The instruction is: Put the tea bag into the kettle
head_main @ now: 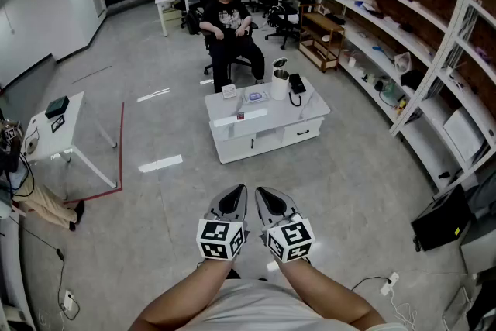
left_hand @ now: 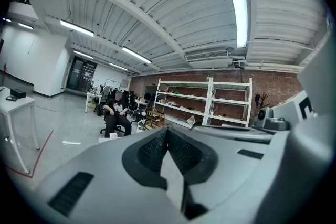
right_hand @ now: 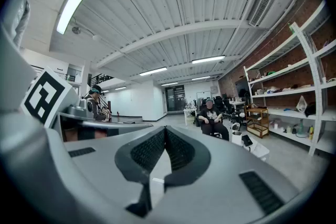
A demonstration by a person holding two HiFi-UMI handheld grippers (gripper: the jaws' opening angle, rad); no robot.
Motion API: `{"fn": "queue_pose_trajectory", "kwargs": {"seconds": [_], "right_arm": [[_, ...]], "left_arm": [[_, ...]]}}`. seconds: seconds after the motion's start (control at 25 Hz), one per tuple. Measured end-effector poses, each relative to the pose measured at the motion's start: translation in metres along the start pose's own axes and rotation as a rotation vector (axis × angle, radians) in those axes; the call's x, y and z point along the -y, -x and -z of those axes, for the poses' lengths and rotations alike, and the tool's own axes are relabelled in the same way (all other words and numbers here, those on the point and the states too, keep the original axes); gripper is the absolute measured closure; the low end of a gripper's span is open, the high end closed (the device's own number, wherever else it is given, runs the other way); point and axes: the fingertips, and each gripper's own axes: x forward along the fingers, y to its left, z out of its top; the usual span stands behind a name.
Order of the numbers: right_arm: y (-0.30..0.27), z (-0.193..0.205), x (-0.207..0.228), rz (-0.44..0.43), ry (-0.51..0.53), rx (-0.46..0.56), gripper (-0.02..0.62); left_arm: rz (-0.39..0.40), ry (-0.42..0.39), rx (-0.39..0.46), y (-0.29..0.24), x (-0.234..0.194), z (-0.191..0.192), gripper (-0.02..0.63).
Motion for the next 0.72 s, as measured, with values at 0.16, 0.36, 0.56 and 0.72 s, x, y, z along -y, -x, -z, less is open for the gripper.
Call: {"fn": "queue_pose_trajectory", "kwargs": {"seconds": [0.16,0.36,0.56,0.72], "right_arm": [[-0.011,0.001,-0.003,-0.001,0.001,-0.005,0.586],[-0.028,0.002,-0.001,-0.001,0.001,-0.02,0.586],[-0.053,0.002,0.004,0.019,-0.004,-0.02,0.586],[-0.087,0.0,0.009,0.035,-0.021,-0.009,0.586]], "left_arm": [[0.003,0.0,-0.003,-0.003,-0.01,0.0,0.598],[0.012,0.001,-0.009,-0.012,-0.023,-0.003,0.598],[0.022,0.002,-0.018,-0.027,-0.046,-0.007,0.598],[0.042,0.0,-0.025,-0.045,-0.074,-0.013,0.598]]}}
